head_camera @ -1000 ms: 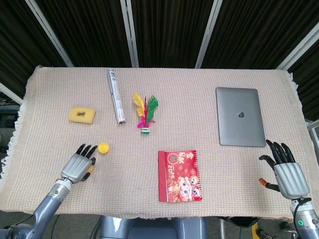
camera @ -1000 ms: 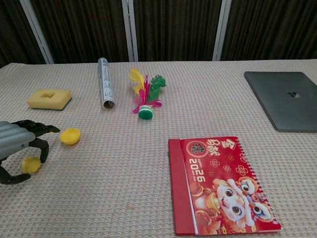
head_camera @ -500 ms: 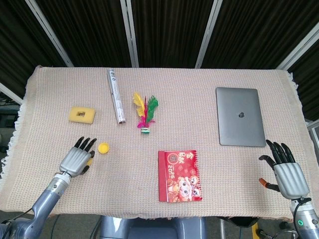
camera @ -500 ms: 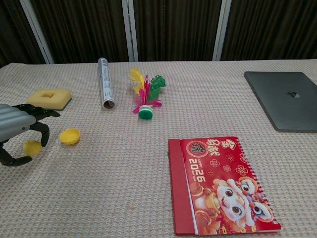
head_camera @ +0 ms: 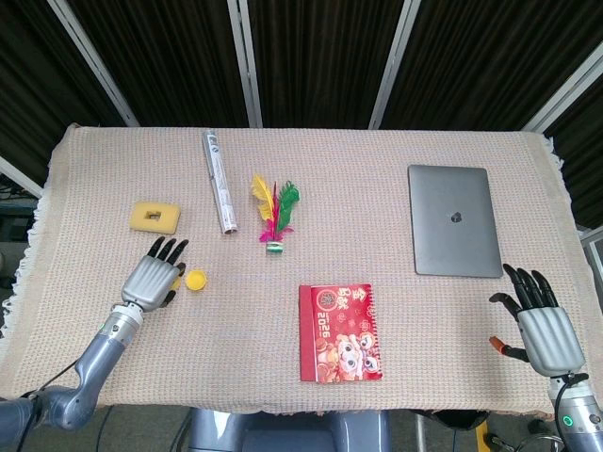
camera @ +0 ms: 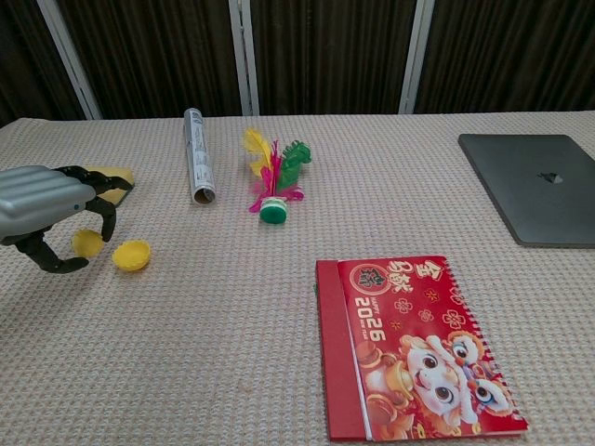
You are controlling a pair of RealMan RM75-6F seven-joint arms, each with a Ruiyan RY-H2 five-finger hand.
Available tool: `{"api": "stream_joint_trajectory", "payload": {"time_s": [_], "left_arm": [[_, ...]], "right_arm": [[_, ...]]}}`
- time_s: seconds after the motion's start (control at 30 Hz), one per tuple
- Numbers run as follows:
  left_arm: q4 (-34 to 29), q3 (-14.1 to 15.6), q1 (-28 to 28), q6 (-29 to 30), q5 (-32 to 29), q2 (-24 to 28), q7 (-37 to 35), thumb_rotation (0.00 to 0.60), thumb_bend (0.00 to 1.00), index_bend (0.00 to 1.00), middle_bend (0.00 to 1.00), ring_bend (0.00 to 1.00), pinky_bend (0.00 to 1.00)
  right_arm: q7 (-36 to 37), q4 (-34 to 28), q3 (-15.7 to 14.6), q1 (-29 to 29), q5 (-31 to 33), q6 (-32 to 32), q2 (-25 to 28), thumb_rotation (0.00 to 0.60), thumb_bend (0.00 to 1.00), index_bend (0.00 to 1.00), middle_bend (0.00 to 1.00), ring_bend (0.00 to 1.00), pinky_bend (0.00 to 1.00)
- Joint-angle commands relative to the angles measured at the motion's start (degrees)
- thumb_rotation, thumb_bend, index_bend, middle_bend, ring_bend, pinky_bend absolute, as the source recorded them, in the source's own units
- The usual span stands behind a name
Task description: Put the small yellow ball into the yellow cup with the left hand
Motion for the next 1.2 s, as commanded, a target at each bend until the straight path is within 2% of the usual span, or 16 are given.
{"api": "stream_joint_trajectory", "payload": {"time_s": [0.03, 0.33, 0.67, 0.87, 1.2], "left_arm": [[1.42, -0.36, -0.96, -0.61, -0.71, -1.55, 0.36, 0.6, 0.38, 0.48, 0.0, 0.0, 0.0], [3.52, -0.76, -2.76, -0.77, -1.35, -4.98, 0.78, 0.6, 0.38, 0.48, 0.0, 0.0, 0.0], [3.25, -0.36, -3.41, -0.19, -1.57, -5.36, 0.96, 0.6, 0.38, 0.47, 0.0, 0.0, 0.0], [2.83, 0.27, -3.49, -0.05, -1.29, -4.52, 0.71, 0.6, 0.29, 0.37, 0.0, 0.0, 0.0], [3.02, 1.02, -3.54, 0.24, -0.55, -3.85, -0.06, 0.6, 0.21, 0.28, 0.0, 0.0, 0.0]], "right_arm": [[0.04, 0.06, -0.01, 0.01, -0.04, 0.0, -0.01, 0.6, 0.0, 0.36, 0.0, 0.0, 0.0], [0.23, -0.01, 0.02, 0.03, 0.12, -0.11, 0.05, 0.6, 0.0, 0.36, 0.0, 0.0, 0.0], [0.27, -0.03, 0.01, -0.01, 0.09, -0.03, 0.08, 0.6, 0.0, 0.36, 0.0, 0.0, 0.0], [0.24, -0.07, -0.01, 0.0, 0.01, 0.01, 0.1, 0.6, 0.0, 0.36, 0.0, 0.0, 0.0], [0.28, -0.04, 0.05, 0.0, 0.08, 0.03, 0.06, 0.6, 0.0, 0.36, 0.0, 0.0, 0.0]]}}
